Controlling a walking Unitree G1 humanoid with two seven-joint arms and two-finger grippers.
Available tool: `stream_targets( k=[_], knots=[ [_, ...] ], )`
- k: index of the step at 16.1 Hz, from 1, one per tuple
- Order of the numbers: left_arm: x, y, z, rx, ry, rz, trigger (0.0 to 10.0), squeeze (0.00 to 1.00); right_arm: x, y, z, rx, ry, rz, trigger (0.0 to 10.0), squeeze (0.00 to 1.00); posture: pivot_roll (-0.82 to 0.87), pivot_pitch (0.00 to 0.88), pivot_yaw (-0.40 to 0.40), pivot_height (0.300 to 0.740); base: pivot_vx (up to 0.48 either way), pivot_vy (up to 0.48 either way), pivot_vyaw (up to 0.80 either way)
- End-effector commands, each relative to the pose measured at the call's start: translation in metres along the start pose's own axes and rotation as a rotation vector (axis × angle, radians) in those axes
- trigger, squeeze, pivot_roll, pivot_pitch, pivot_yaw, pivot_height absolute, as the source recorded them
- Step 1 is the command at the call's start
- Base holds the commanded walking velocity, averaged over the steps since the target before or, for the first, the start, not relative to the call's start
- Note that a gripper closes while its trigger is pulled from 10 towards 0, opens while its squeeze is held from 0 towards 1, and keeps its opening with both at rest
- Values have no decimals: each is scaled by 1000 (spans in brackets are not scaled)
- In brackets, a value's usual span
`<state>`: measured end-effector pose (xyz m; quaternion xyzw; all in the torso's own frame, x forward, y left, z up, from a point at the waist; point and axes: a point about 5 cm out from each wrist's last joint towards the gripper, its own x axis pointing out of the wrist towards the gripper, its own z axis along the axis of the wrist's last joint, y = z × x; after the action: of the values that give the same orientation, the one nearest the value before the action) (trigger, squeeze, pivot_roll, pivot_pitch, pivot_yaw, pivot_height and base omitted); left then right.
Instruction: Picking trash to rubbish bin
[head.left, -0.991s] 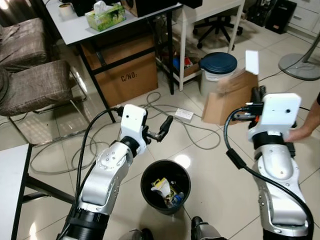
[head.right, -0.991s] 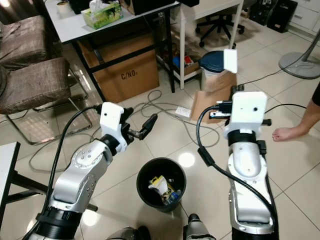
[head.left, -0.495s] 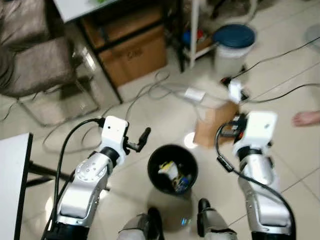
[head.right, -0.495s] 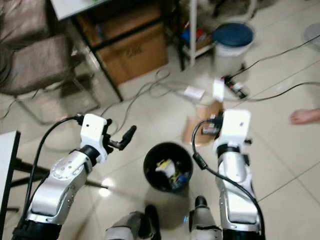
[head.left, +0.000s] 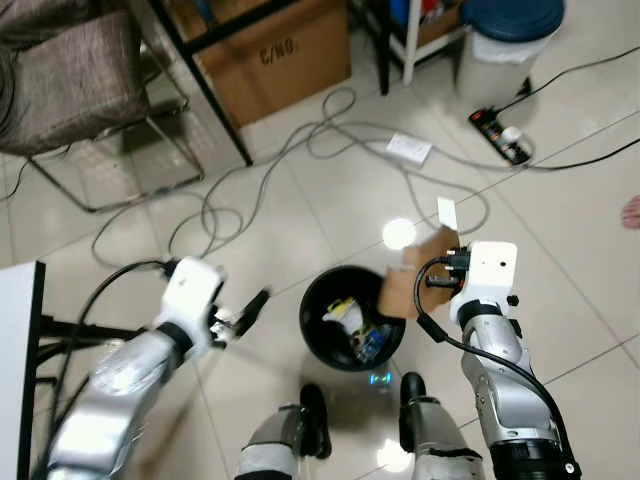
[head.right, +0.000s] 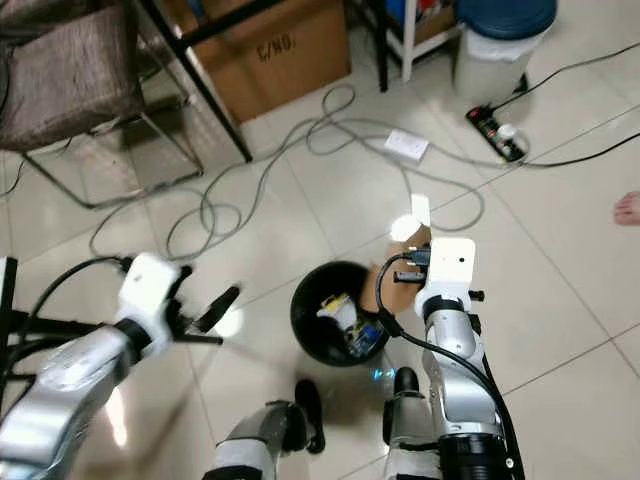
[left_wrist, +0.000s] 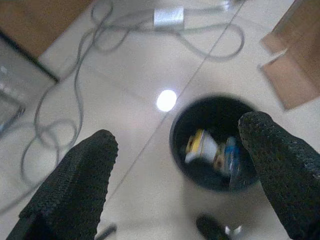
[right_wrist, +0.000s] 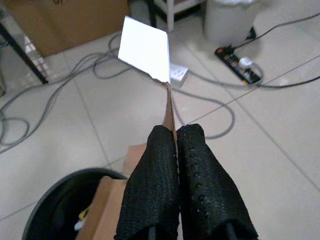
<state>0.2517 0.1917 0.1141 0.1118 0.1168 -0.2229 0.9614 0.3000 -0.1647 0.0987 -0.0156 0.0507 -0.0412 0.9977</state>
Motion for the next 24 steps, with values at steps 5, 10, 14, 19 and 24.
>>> stream_targets(
  k=[5,10,14,19,24],
  knots=[
    [-28,21,-7,66,70,37,10000,0,10,5,-35,106,131,98,10000,0,274,490,234,740,0,0,0],
    [-50,21,-4,88,88,19,10000,0,23,11,-44,64,170,166,10000,0,341,523,266,740,0,0,0],
    [-62,23,-1,103,112,12,10000,0,30,16,-47,57,175,174,10000,0,370,543,294,740,0,0,0],
    [-69,20,-1,103,132,1,10000,0,39,20,-43,12,160,138,10000,0,389,559,304,740,0,0,0],
    [-72,17,-3,95,146,-2,10000,0,40,8,-43,42,134,90,10000,1000,383,570,300,740,0,0,0]
  ],
)
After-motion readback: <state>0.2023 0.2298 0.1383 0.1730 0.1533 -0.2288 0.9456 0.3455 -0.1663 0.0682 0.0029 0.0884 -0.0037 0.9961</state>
